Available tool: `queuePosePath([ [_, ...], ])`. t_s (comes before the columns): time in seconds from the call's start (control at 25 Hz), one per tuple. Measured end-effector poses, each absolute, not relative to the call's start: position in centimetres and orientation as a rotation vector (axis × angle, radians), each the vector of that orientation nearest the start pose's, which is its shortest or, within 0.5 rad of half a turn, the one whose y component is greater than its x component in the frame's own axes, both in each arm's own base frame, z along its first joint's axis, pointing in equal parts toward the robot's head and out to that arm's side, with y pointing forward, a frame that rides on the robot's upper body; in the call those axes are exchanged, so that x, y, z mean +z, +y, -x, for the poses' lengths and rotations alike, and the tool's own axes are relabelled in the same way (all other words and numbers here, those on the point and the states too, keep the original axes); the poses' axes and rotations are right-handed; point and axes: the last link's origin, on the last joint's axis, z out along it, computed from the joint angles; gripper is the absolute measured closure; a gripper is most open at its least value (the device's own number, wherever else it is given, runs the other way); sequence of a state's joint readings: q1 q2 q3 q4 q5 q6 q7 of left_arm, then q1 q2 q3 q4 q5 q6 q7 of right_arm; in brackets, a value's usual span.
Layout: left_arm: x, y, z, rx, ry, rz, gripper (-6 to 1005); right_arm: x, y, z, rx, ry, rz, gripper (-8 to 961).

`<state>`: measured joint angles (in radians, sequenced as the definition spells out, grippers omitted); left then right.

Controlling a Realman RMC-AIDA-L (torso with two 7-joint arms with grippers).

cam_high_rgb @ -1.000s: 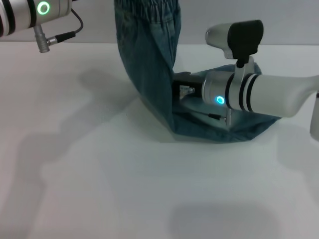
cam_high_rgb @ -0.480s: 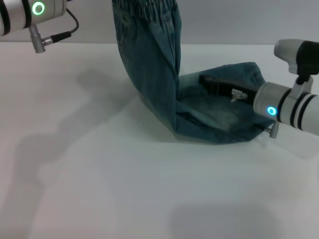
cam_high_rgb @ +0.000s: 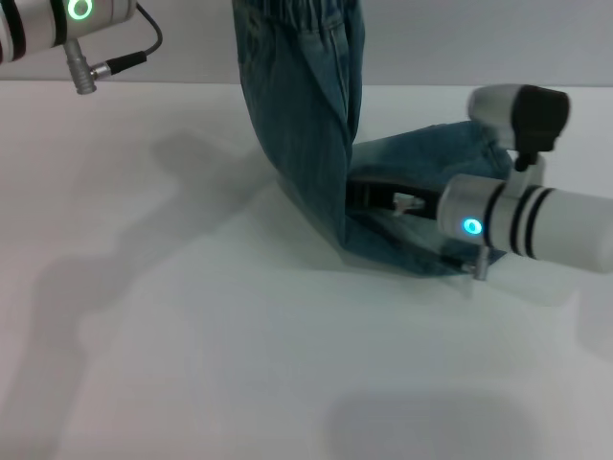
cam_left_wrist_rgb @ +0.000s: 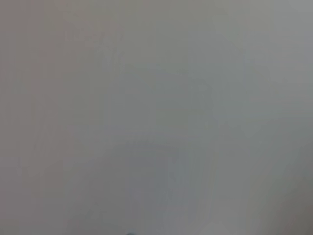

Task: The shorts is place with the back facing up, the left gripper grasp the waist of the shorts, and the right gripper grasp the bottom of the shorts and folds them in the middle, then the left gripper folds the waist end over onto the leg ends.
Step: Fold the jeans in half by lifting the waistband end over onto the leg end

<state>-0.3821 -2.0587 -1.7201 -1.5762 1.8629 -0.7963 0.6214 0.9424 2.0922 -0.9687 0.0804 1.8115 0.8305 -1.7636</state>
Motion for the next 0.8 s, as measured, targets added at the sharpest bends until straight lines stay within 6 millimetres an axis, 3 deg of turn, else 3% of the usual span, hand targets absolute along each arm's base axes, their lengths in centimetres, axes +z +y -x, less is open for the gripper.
queuePosePath([
  [0.32, 6.1, 38.4, 9.2, -0.895, -0.832, 2.233, 941, -12.6, 39.9, -18.7, 0.65, 1.247, 2.4, 954],
  [0.48, 5.9, 38.5, 9.7, -0.887, -0.85, 2.227, 942, -12.4, 40.0, -19.0, 0.639, 1.213, 2.401, 954],
  [0.64, 5.8, 38.8, 10.6, -0.872, -0.872, 2.215, 941, -10.5, 40.3, -21.3, 0.685, 1.19, 2.328, 954],
  [0.8, 5.6, 38.7, 10.6, -0.876, -0.878, 2.221, 941, -6.8, 40.3, -25.9, 0.715, 1.183, 2.151, 954],
])
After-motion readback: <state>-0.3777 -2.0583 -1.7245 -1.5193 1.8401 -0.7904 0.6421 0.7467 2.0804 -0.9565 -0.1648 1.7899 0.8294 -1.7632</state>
